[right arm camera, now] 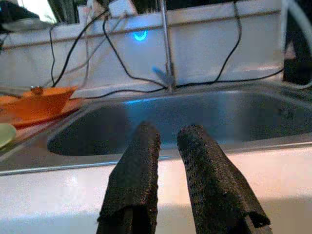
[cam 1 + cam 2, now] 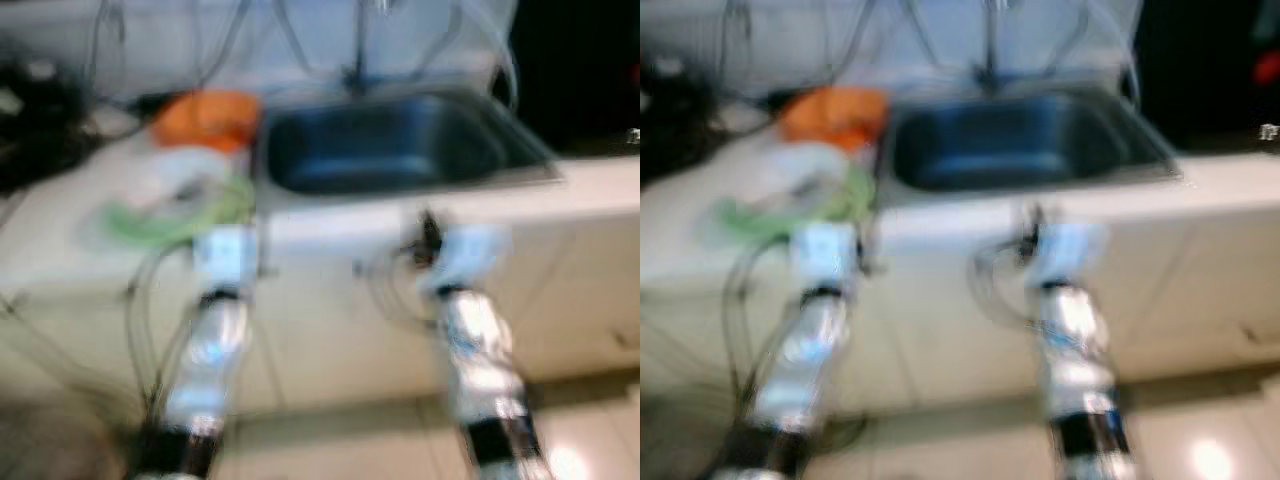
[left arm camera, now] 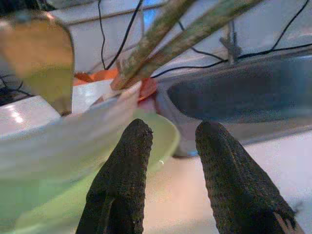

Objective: Kitchen organization

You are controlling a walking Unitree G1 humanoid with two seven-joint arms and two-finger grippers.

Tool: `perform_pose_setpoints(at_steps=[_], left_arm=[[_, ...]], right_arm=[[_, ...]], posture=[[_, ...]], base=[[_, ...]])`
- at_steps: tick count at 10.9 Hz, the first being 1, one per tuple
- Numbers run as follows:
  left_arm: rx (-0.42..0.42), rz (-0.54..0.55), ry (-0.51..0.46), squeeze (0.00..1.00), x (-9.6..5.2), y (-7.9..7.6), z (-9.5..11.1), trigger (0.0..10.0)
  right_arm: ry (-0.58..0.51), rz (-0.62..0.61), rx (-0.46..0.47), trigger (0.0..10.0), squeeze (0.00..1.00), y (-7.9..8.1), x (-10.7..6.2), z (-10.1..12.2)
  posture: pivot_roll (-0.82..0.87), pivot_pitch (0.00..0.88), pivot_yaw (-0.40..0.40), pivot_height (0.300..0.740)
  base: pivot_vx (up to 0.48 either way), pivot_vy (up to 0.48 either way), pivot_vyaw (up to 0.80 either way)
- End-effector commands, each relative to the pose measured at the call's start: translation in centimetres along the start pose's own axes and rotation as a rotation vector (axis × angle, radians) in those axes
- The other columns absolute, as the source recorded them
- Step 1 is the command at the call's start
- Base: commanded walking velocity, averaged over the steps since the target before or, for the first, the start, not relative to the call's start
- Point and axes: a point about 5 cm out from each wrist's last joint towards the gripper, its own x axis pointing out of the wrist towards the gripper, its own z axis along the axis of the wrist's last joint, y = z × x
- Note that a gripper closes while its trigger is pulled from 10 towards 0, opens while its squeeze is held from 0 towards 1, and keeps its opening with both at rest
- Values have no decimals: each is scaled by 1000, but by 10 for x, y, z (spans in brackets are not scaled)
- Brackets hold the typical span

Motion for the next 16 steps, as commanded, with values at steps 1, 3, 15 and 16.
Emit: perform_pose_setpoints(at_steps=[1, 3, 15, 16], left_arm=[[-14, -27, -29, 0, 1, -9, 6, 10000], [-19, -40, -29, 0, -1, -11, 6, 10000], [84, -236, -40, 0, -9, -33, 5, 10000], [88, -257, -42, 0, -10, -35, 5, 10000]], right_arm=[[-7, -26, -11, 10000, 0, -11, 1, 3], [-2, -22, -22, 10000, 0, -11, 0, 2], [22, -48, 5, 10000, 0, -12, 1, -2], [27, -52, 8, 10000, 0, -12, 1, -2]], posture=[[48, 0, 81, 740], [45, 0, 81, 740], [52, 0, 83, 740], [52, 0, 83, 740]], base=[[0, 0, 0], [0, 0, 0], [0, 0, 227], [0, 0, -800]])
